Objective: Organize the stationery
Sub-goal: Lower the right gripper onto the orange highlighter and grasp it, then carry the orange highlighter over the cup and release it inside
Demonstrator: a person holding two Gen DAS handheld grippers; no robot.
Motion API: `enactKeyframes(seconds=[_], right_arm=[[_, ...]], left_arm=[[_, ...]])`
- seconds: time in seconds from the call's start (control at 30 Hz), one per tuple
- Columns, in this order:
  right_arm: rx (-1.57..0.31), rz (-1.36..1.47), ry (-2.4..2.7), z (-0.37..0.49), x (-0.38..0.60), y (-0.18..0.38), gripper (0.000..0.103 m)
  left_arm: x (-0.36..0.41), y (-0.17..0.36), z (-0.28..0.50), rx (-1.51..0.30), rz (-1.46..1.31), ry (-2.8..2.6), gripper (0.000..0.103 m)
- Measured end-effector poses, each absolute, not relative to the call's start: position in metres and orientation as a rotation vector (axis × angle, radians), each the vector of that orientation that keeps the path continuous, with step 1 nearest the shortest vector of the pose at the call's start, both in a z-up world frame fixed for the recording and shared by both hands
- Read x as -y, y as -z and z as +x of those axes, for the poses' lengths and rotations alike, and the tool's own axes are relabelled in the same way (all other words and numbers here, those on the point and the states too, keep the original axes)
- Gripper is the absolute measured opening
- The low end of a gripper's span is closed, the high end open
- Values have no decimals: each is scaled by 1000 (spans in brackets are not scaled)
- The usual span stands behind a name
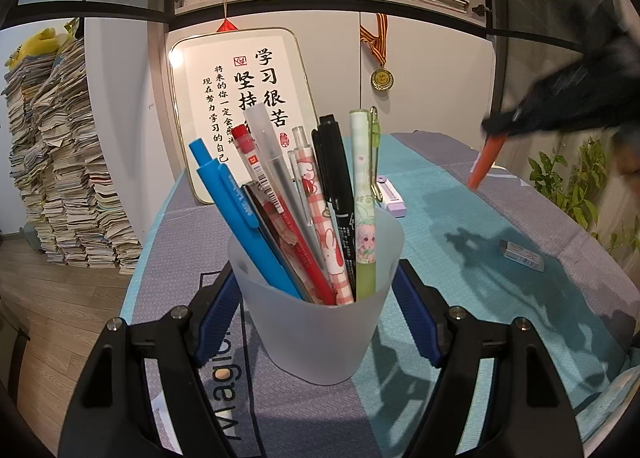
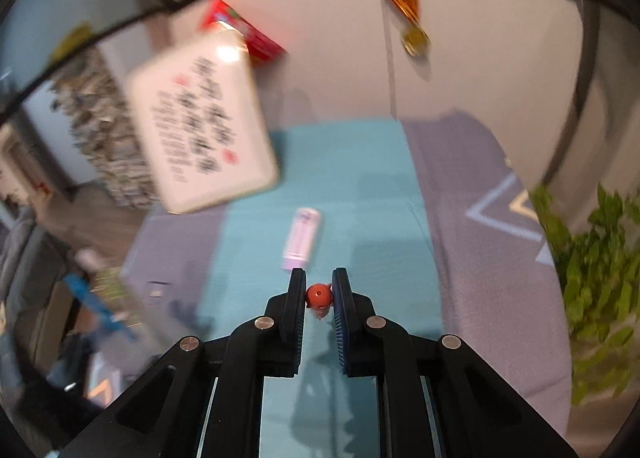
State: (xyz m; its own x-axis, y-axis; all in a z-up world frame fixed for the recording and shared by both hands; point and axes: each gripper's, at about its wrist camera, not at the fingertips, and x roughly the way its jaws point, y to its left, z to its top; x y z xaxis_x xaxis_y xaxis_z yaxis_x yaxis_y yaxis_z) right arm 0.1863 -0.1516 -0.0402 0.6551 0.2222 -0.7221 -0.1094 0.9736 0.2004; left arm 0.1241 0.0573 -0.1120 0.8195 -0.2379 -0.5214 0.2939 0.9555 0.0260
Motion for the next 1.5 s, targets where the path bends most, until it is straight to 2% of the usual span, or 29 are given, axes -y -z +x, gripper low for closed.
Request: enactKeyframes(seconds=[0.17, 0.33, 0.63, 1.1, 1.33, 1.5], right_arm=[[-711, 124, -338, 149, 123, -11, 14], [-682, 99, -511, 127, 84, -31, 14], [-790, 2, -529, 140, 40, 7, 14], [-883, 139, -577, 155, 53, 22, 14], [-853, 149, -501, 148, 90, 17, 15], [-960, -32, -308, 150, 137, 53, 17]], left_arm=[[-58, 112, 124, -541, 110, 281, 75], [-57, 112, 124, -541, 110, 282, 75], [-57, 112, 124, -541, 107, 281, 75], [-58, 112, 123, -542, 105, 282, 75], [-57, 113, 123, -542, 103, 282, 75], [-57, 112, 123, -542, 103, 282, 75]])
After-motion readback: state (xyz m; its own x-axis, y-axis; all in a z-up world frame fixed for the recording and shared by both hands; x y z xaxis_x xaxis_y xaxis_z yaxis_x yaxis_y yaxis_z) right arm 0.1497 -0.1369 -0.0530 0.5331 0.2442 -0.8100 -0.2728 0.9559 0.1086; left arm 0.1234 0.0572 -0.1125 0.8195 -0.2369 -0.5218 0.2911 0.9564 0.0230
